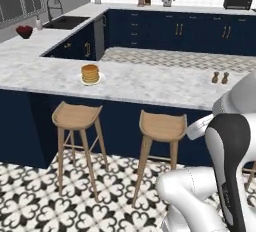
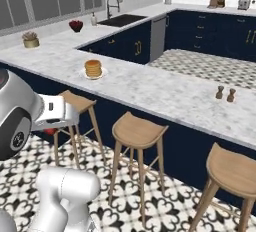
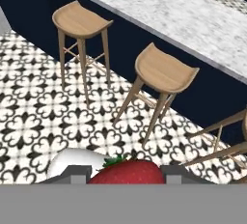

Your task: Take the strawberry from the fridge and place it on top of the pancake, located on the dining counter.

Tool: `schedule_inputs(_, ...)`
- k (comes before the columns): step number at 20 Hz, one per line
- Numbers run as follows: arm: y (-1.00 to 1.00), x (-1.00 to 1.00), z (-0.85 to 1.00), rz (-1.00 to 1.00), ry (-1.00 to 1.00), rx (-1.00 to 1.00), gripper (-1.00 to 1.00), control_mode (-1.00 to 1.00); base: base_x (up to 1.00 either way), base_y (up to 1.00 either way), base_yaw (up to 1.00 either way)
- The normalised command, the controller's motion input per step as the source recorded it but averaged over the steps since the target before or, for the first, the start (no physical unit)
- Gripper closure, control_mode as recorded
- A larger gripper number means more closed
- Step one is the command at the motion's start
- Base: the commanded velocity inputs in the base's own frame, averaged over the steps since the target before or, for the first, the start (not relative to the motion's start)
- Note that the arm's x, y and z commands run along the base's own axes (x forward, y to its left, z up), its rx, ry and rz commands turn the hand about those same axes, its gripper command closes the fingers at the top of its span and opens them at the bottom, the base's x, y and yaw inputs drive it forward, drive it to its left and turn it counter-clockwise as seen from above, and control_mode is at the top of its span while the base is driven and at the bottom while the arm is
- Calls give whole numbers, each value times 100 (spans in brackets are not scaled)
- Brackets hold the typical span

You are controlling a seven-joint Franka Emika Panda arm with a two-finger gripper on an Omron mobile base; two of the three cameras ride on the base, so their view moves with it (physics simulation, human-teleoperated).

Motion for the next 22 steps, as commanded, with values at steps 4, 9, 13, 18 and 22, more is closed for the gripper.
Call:
schedule_inputs(4,0,0,0,0,0,0,100,100,57,53,-17)
schedule_inputs(9,0,0,0,0,0,0,100,100,58,38,-14)
schedule_inputs(13,0,0,0,0,0,0,100,100,46,35,-16)
schedule_inputs(18,0,0,0,0,0,0,100,100,29,58,-32)
schedule_inputs(22,0,0,0,0,0,0,100,100,33,82,-34)
